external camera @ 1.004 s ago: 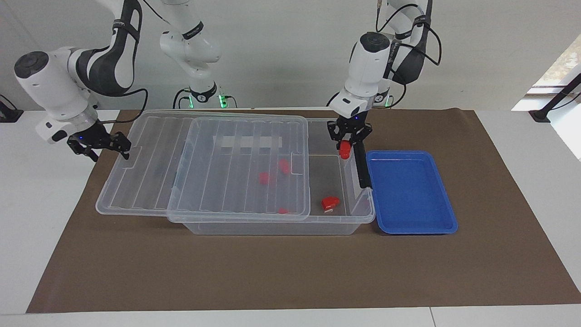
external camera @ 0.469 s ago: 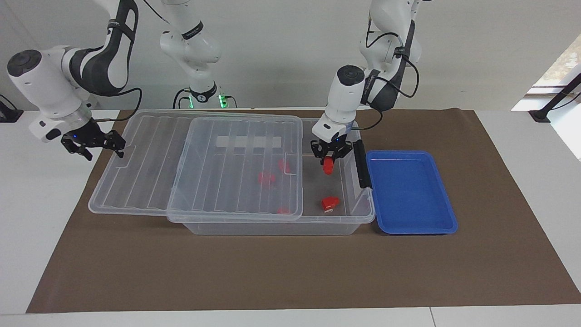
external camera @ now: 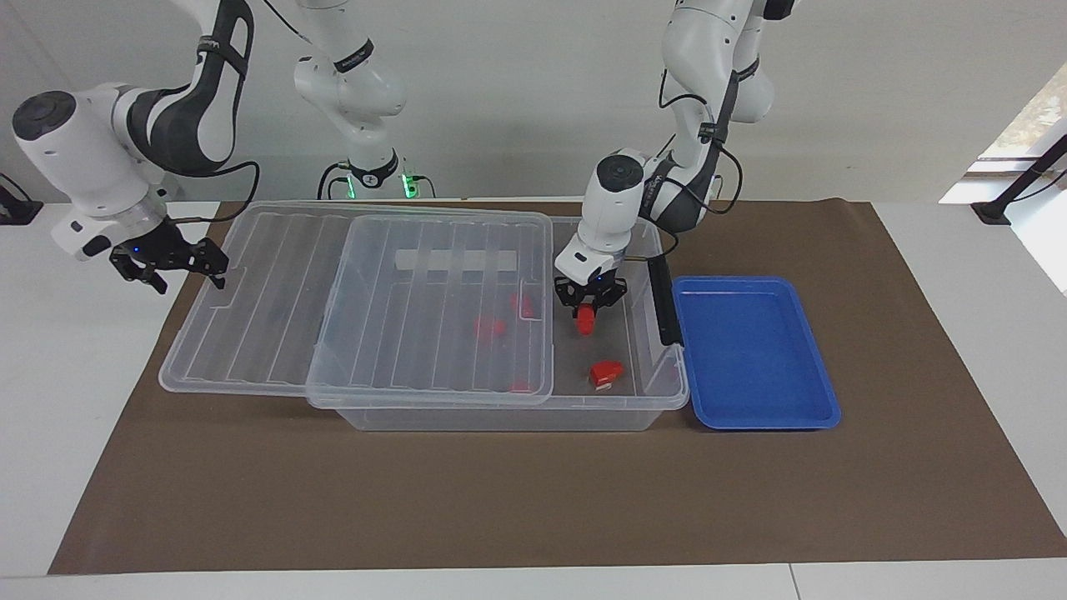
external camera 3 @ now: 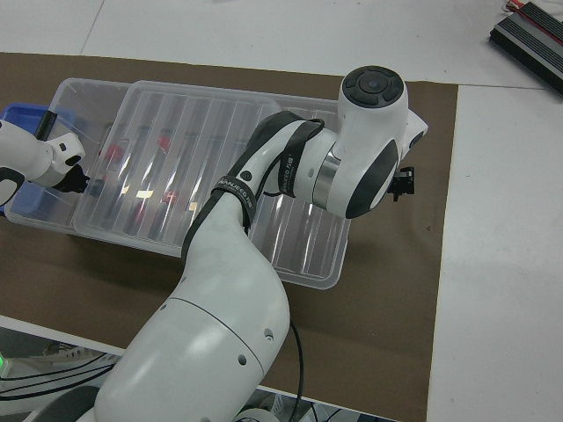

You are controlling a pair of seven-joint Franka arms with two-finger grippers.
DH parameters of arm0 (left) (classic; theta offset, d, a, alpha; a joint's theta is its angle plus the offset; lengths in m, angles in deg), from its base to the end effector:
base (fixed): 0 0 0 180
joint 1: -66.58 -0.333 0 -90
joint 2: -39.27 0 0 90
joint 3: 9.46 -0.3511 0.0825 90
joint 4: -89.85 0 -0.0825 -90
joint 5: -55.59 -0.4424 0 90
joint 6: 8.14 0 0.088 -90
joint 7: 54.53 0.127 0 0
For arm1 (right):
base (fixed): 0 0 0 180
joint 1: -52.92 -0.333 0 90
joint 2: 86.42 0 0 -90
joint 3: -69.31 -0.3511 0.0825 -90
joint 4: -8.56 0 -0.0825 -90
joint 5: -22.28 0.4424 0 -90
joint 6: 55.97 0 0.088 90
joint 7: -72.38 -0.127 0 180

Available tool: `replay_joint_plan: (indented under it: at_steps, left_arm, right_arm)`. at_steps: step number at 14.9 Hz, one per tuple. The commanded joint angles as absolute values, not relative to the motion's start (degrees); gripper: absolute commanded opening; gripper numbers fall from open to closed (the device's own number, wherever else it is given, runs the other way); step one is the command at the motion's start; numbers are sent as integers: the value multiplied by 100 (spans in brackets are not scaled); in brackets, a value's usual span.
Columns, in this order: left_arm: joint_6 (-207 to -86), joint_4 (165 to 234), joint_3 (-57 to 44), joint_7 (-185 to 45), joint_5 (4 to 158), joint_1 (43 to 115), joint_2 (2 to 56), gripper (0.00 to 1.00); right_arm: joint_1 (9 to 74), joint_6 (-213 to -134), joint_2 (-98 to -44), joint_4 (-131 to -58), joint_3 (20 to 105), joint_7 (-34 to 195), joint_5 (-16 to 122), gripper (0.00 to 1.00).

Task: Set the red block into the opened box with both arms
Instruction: 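Lower the red block into the clear box and open the left gripper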

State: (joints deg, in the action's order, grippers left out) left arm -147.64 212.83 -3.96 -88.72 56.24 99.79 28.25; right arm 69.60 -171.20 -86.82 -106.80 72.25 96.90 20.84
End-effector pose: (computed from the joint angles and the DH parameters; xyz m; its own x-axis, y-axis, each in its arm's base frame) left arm 0.4866 -0.3897 0.2965 0.9958 -0.0653 0.0649 -0.0702 -0.9946 0.0761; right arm 0.5688 -0.2049 0.4462 0.9954 0.0960 -0.0051 0.0961 -0.9951 0.0223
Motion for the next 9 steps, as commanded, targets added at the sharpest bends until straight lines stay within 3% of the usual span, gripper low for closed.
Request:
replay_joint_plan:
  at_steps: [1,5,9]
  left_arm:
    - [-14816,21352,-463,-9004,5532,9997,2908,100]
    - [-14553,21317,-472,-9022,5532,9997,3161,100]
    - [-13921,21203,-498,-8995,5532,9805,3750,100]
  right_arm:
    - [7006,-17103,-8695,-10553,7195,9840,2000,100]
    - [6647,-16480,-8642,-9956,7133,9524,2000,100]
    - [5953,-15321,-8756,-9235,7133,8673,2017,100]
